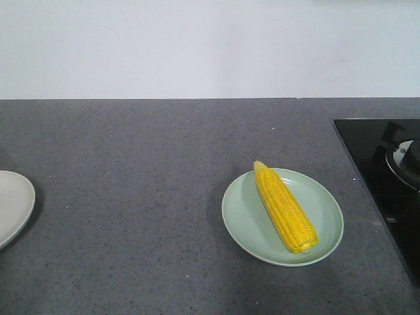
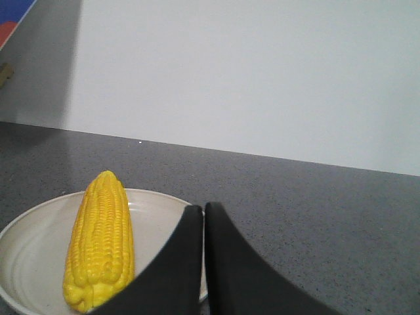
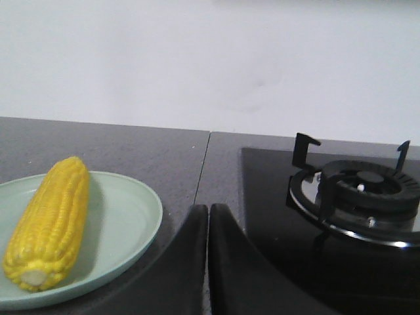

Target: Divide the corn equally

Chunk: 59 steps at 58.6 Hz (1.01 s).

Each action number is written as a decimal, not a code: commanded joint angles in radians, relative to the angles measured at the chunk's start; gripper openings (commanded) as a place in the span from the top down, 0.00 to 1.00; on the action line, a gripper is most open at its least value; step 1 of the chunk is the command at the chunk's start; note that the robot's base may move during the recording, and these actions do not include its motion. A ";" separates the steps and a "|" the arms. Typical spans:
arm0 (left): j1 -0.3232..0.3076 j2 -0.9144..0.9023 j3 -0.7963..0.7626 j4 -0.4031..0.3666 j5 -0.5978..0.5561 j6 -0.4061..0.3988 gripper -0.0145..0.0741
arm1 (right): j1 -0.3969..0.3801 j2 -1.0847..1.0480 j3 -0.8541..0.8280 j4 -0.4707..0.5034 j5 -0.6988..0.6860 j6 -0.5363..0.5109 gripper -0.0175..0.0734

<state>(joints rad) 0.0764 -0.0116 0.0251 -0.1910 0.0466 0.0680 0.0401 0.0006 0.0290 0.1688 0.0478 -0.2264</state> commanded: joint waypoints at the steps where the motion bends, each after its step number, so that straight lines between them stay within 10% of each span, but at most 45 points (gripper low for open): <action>1: -0.007 -0.015 0.010 -0.002 -0.070 -0.009 0.84 | -0.022 -0.021 0.010 -0.128 -0.075 0.110 0.81; 18: -0.007 -0.015 0.010 -0.002 -0.070 -0.009 0.84 | -0.032 -0.019 0.010 -0.306 -0.070 0.347 0.81; 59: -0.007 -0.015 0.010 -0.002 -0.070 -0.009 0.84 | -0.032 -0.019 0.010 -0.294 -0.070 0.347 0.81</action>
<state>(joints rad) 0.0764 -0.0116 0.0251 -0.1910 0.0478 0.0680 0.0141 -0.0119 0.0290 -0.1196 0.0477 0.1201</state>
